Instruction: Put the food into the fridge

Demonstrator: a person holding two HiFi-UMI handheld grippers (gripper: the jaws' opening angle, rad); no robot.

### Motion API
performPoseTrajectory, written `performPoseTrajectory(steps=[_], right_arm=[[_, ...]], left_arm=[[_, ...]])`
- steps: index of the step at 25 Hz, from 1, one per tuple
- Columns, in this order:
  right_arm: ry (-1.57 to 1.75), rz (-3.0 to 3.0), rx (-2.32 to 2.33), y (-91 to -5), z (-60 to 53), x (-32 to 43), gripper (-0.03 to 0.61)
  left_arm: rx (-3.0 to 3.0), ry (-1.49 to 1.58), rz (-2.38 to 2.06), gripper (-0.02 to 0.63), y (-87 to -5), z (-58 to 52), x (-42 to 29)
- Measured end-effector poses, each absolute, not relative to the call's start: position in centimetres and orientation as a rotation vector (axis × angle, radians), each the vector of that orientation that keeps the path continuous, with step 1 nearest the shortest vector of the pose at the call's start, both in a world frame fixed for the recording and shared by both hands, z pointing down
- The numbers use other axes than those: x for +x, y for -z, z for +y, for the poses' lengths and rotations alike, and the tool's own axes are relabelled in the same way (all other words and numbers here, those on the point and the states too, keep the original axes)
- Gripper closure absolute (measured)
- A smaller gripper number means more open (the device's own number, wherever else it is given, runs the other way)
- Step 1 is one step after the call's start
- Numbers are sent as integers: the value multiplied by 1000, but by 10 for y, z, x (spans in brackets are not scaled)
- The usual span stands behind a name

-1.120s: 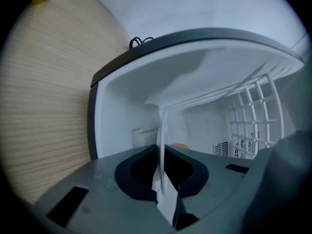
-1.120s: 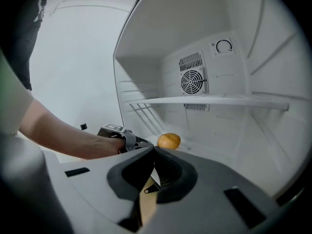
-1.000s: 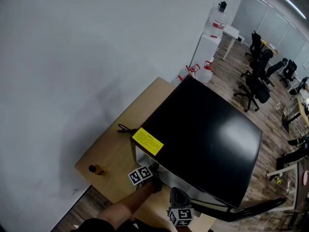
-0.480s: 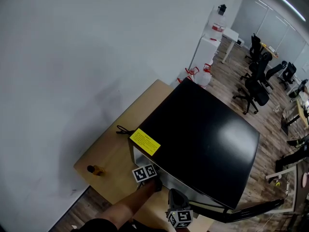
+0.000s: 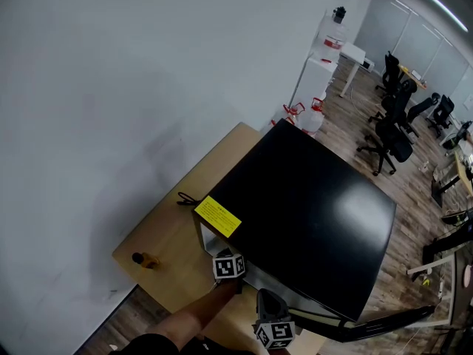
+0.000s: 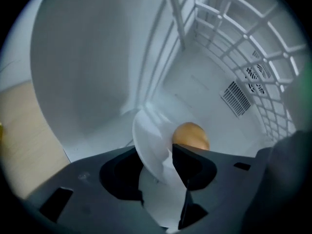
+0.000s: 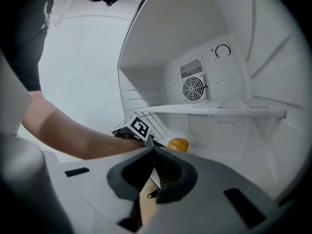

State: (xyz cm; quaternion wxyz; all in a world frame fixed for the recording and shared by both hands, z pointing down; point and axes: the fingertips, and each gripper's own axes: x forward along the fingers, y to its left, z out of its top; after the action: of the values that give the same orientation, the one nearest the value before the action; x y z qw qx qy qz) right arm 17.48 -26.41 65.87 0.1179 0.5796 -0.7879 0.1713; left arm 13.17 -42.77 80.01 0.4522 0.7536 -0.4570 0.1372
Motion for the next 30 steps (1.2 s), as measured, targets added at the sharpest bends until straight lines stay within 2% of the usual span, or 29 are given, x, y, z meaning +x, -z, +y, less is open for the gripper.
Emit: performPoseTrajectory(steps=[8,12,21,30], right_arm=[[-505,-2340,1705,-651,-268,175,518],[-502,-2339,1713,-652,-269,179,518],[-510,-2348,1690,-655,-263,174,518],[-477,-2372,1690,-654,-266,173,518]], left_arm=[[1981,-449,-1150,422,-797,-423,137],[2012,-498,-1192,369,-798,-424,137],[1994,-592,-1256,313,-808,-423,127],[2028,-550,-1312,311,-800,-426,105]])
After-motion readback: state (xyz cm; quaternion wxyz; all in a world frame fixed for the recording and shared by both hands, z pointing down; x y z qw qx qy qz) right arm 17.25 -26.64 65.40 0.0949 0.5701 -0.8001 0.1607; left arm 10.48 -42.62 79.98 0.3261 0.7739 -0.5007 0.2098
